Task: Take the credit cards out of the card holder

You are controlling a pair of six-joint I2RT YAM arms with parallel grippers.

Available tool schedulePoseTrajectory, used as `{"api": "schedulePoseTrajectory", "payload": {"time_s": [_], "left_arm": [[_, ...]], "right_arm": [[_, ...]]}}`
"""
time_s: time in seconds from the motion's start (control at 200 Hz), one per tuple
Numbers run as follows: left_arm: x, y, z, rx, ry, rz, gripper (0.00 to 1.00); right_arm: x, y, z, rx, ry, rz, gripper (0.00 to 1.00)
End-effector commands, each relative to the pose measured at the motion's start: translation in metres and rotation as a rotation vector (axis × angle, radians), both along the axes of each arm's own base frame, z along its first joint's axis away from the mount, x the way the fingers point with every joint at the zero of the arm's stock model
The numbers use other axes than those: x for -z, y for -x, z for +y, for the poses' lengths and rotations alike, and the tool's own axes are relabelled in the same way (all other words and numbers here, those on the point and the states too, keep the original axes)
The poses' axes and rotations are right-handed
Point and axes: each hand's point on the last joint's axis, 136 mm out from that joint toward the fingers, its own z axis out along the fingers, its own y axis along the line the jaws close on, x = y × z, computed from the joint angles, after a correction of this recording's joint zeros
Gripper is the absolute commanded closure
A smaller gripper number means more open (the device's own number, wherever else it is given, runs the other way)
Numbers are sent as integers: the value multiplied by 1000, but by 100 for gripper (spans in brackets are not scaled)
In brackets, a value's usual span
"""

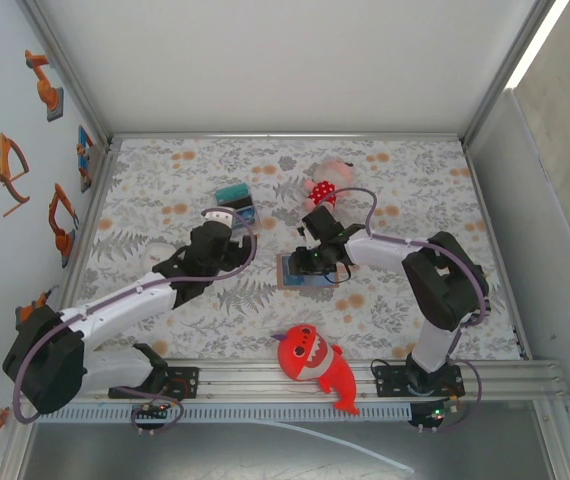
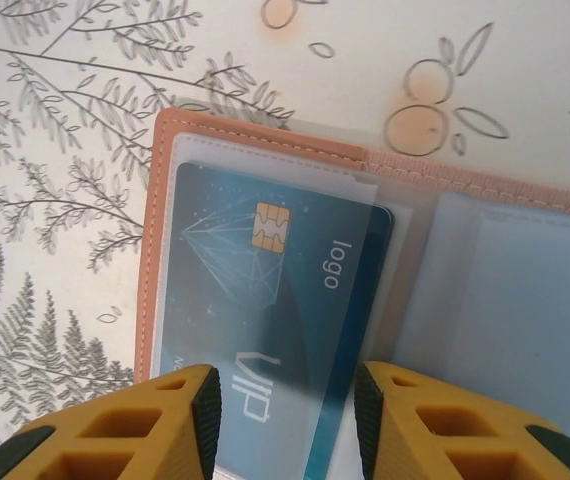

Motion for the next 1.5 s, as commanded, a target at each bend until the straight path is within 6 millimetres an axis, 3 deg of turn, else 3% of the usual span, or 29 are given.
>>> {"api": "schedulePoseTrajectory", "payload": {"time_s": [0.0, 0.245, 0.451, 0.836, 1.312, 1.497], "left_arm": [[3, -3, -5, 20, -48, 9, 3], [41, 3, -25, 102, -113, 106, 3], [70, 6, -54, 220, -135, 188, 3], [92, 9, -80, 321, -172, 243, 3], [124, 23, -86, 360, -279, 316, 3], [132, 27, -85, 354, -306, 337, 3]], "right_arm": [[1, 5, -1, 14, 2, 23, 60], [-2, 5, -8, 44, 39, 35, 64], [-1, 9, -9, 73, 34, 58, 64], [1, 13, -14, 81, 59, 69, 64], [11, 16, -14, 74, 66, 94, 64], [6, 15, -10, 76, 17, 85, 64]]}}
